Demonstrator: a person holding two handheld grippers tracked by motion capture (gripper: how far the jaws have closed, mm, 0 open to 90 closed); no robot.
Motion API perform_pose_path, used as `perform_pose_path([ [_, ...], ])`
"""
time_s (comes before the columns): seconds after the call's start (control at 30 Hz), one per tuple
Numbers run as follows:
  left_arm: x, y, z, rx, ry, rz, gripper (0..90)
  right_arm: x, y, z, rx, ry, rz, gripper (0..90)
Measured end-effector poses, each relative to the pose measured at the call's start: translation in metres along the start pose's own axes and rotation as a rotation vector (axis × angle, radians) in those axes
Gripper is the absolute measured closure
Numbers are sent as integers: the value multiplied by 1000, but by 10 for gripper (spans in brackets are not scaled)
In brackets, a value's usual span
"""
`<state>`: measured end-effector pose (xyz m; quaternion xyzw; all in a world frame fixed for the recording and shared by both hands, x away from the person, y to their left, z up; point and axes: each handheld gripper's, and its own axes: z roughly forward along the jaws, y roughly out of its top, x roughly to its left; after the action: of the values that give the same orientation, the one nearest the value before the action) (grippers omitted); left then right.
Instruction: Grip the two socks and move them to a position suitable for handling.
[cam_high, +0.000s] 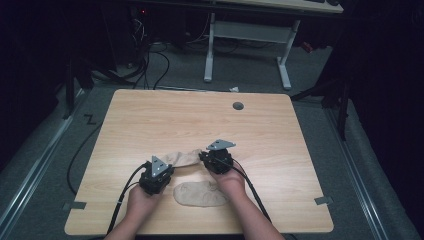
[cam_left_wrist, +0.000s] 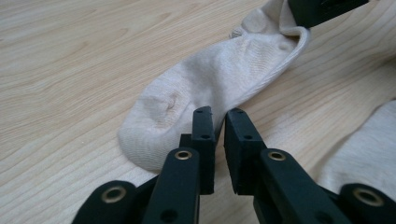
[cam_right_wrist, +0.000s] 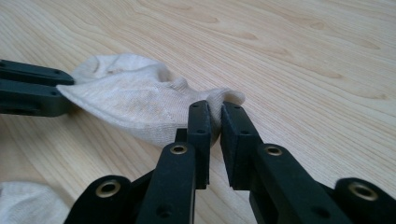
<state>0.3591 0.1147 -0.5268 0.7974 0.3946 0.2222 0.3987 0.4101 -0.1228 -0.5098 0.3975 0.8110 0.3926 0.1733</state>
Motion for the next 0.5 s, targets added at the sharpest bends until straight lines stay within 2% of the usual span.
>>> perform_pose_path([
  [0.07,1,0,-5,-1,3,-1,802,-1,0,0,3,-3,1,823],
  [0.17,12,-4,-14,-4,32,-32,793,-5,-2,-2,16,-18,4,801],
  [0.2,12,-4,-14,-4,32,-32,797,-5,-2,-2,19,-22,8,791],
  [0.23,19,-5,-16,-9,43,-58,801,-6,-2,-3,19,-27,2,785],
  [0.3,25,-4,-16,-12,48,-75,802,-8,-3,-5,22,-35,11,772],
  [0.5,28,6,-7,-13,43,-68,762,-11,3,-9,3,-46,9,742],
])
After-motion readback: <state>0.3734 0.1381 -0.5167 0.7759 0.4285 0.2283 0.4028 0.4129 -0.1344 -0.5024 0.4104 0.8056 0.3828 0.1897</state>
